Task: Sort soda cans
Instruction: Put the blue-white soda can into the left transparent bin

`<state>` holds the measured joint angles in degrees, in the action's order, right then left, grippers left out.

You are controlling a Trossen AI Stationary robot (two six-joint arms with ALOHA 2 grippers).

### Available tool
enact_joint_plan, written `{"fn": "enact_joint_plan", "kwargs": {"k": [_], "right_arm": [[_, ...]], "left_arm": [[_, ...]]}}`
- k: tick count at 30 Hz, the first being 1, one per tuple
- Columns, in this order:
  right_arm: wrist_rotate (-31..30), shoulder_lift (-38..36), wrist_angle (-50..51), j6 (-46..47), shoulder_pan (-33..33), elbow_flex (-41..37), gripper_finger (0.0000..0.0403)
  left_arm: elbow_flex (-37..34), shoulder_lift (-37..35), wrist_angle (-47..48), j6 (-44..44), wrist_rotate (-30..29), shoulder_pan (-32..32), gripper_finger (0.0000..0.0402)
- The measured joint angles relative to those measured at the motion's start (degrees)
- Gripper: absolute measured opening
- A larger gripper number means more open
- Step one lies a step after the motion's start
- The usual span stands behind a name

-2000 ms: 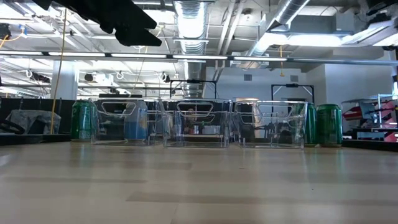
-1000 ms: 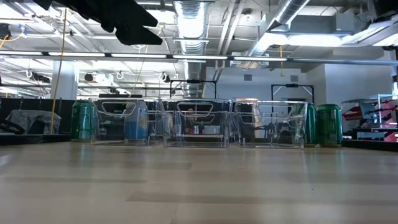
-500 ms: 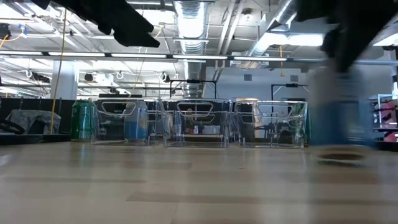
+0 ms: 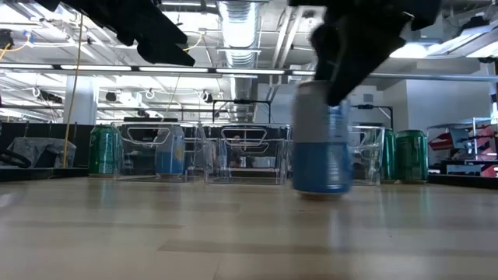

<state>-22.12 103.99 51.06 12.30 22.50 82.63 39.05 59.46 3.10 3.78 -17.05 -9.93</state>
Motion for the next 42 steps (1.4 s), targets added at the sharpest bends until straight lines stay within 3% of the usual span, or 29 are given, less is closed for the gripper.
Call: {"fn": "enact_joint_plan", "kwargs": {"k": [8, 15, 20, 25, 32, 42], "right_arm": [[-0.1, 7.4, -1.2, -12.0, -4.9, 10.8, 0.0297], [2.2, 8.9, -5.0, -18.2, -9.7, 13.6, 0.0305], [10.1, 8.9, -5.7, -17.0, -12.4, 13.6, 0.0353], [10.5, 8.8, -6.2, -16.4, -13.6, 13.6, 0.0388], [10.2, 8.4, -6.0, -14.4, -13.5, 13.6, 0.0395], [10.1, 0.1, -1.6, -6.5, -10.6, 9.0, 0.0395]], "left_arm": [[0.0, 0.7, -0.7, -4.7, 3.3, -3.4, 0.0396], [0.0, 4.3, -1.0, -4.8, 3.3, -4.8, 0.0396], [0.0, 6.4, -1.4, -4.6, 3.1, -4.8, 0.0396], [0.0, 6.3, -2.3, -4.1, 2.7, -4.7, 0.0396], [-0.1, 8.0, -4.8, -3.6, 2.6, -4.7, 0.0396], [-0.1, 21.4, -19.9, -7.4, 1.6, -3.6, 0.0396]]}}
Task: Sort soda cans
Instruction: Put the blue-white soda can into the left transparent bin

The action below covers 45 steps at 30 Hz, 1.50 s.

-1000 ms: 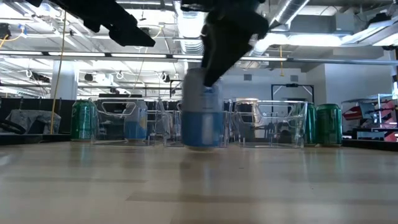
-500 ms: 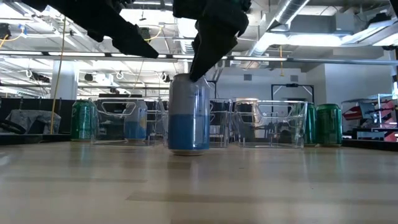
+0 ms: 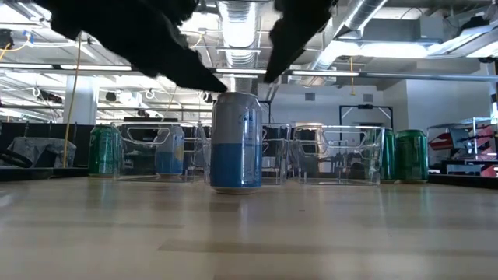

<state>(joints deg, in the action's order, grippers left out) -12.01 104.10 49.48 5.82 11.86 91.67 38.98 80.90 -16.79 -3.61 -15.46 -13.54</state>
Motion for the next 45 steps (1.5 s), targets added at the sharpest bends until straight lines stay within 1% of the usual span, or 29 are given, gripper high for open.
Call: {"fn": "enact_joint_plan", "kwargs": {"k": [2, 5, 9, 12, 13, 17, 20, 23, 27, 31, 36, 40, 42, 45], "right_arm": [[-0.2, -3.0, -0.9, 2.0, 0.6, -3.2, 0.0395], [-2.3, -8.4, -4.2, 4.9, 1.4, -9.6, 0.0395], [-4.0, -16.0, -11.5, 8.8, 2.1, -19.7, 0.0395], [-5.0, -20.6, -17.0, 12.2, 2.9, -26.8, 0.0395], [-5.4, -21.9, -18.6, 13.1, 3.2, -28.8, 0.0395], [-8.0, -26.0, -23.8, 17.6, 4.3, -35.1, 0.0395], [-11.6, -27.4, -27.0, 19.5, 6.0, -38.0, 0.0392], [-14.8, -27.8, -30.4, 19.7, 7.8, -39.8, 0.0384], [-15.6, -27.0, -33.2, 19.7, 9.3, -39.8, 0.0372], [-15.6, -27.0, -34.9, 19.4, 9.7, -39.8, 0.0364], [-15.7, -27.0, -34.9, 19.8, 10.3, -39.8, 0.0358], [-15.7, -27.0, -34.9, 20.1, 10.3, -39.8, 0.0355], [-15.7, -27.0, -34.9, 20.4, 10.3, -39.8, 0.0353], [-15.7, -27.0, -34.8, 20.7, 10.3, -39.8, 0.0349]], "left_arm": [[0.0, 2.0, -2.2, 0.1, -0.5, 1.1, 0.0396], [0.0, 4.2, -5.2, 0.7, -0.6, 2.6, 0.0396], [0.0, 5.6, -8.0, 1.3, -0.2, 4.5, 0.0396], [0.0, 6.6, -8.0, 1.3, 1.0, 5.1, 0.0396], [0.0, 6.6, -7.3, 1.3, 2.0, 5.3, 0.0396], [0.0, 7.5, -6.6, 1.8, 2.4, 5.7, 0.0395], [0.0, 7.4, -7.7, 1.9, 2.4, 5.7, 0.0378], [0.0, 7.4, -8.2, 1.9, 2.8, 5.7, 0.0350], [0.0, 7.7, -8.8, 2.3, 4.9, 5.9, 0.0318], [0.1, 8.7, -9.9, 1.5, 5.1, 5.9, 0.0315], [0.1, 11.1, -13.7, 1.3, 6.3, 6.0, 0.0314], [0.2, 11.9, -14.9, 1.2, 6.5, 6.4, 0.0313], [0.2, 11.9, -14.9, 1.7, 6.6, 6.7, 0.0306], [0.1, 11.3, -14.8, 1.4, 6.5, 6.7, 0.0285]]}}
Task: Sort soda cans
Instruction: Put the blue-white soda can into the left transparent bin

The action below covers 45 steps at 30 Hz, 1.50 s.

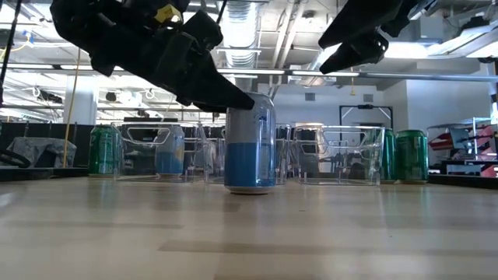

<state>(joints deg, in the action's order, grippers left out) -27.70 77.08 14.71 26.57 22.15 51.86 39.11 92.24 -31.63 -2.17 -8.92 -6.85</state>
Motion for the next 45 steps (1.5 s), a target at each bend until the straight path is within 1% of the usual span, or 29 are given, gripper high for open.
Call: {"fn": "enact_joint_plan", "kwargs": {"k": [3, 7, 10, 15, 19, 21, 24, 26, 29, 35, 39, 45], "right_arm": [[0.0, 0.0, 0.0, 0.0, 0.2, 0.0, 0.0344], [-1.1, 0.0, 0.1, 0.0, 0.9, 0.0, 0.0337], [-1.1, 0.0, 0.2, 0.0, 1.5, 0.0, 0.0332], [-2.6, 0.0, 0.1, 0.0, 1.5, 0.0, 0.0329], [-3.5, 0.0, 0.0, 0.0, 1.4, 0.0, 0.0329], [-4.6, 0.0, 0.0, 0.0, 1.4, 0.0, 0.0329], [-5.2, 0.0, 0.0, -0.2, 1.1, 0.0, 0.0329], [-5.2, 0.0, 0.3, -0.2, 0.7, 0.0, 0.0329], [-5.3, 0.0, 0.7, -0.9, -0.2, 0.0, 0.0329], [-5.7, 0.0, 2.3, -1.3, -1.3, 0.0, 0.0329], [-7.3, 0.0, 4.7, -1.0, -1.7, 0.0, 0.0329], [-7.4, 0.0, 5.2, -0.4, -1.7, 0.0, 0.0329]], "left_arm": [[-0.2, -2.6, 2.0, 0.3, -0.3, 0.0, 0.0273], [0.3, -10.0, 9.0, 0.9, -1.1, 0.0, 0.0273], [1.9, -17.0, 15.7, 0.9, -3.6, 0.0, 0.0275], [4.2, -28.7, 27.6, -1.2, -9.8, 0.7, 0.0273], [5.6, -36.6, 31.7, -3.0, -14.0, 3.3, 0.0274], [5.6, -39.3, 33.2, -4.3, -14.9, 5.4, 0.0274], [5.6, -41.9, 34.4, -5.8, -14.6, 9.3, 0.0273], [5.6, -42.1, 34.6, -6.5, -14.6, 12.2, 0.0273], [4.8, -40.5, 33.7, -6.8, -14.7, 16.2, 0.0274], [1.1, -34.4, 26.6, -5.2, -12.2, 23.5, 0.0275], [-1.2, -30.1, 20.7, -3.6, -10.8, 26.9, 0.0275], [-1.2, -23.8, 17.5, -5.6, -10.9, 31.2, 0.0275]]}}
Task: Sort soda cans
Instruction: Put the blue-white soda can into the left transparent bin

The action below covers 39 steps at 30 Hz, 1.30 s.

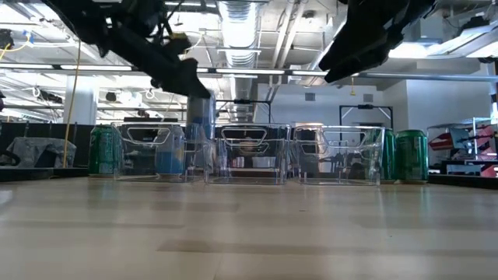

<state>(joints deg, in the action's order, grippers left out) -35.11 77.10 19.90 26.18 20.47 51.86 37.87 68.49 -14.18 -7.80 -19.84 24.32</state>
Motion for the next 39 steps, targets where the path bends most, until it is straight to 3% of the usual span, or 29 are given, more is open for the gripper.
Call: {"fn": "enact_joint_plan", "kwargs": {"k": [14, 25, 35, 39], "right_arm": [[-0.7, 0.0, 0.8, 0.8, 0.0, 0.0, 0.0329], [-0.7, 0.0, 0.9, 0.9, 0.1, 0.0, 0.0329], [-0.7, 0.0, 0.9, 1.0, 0.1, 0.0, 0.0329], [-0.7, 0.0, 0.9, 0.9, 0.1, 0.0, 0.0329]], "left_arm": [[0.0, 12.1, -7.2, -2.3, 1.6, 6.0, 0.0275], [0.0, 15.2, -8.6, -1.0, 1.8, 7.5, 0.0277], [0.1, 15.1, -8.9, -0.3, 1.1, 8.4, 0.0383], [0.2, 13.7, -8.7, -1.3, 1.2, 8.3, 0.0393]]}}
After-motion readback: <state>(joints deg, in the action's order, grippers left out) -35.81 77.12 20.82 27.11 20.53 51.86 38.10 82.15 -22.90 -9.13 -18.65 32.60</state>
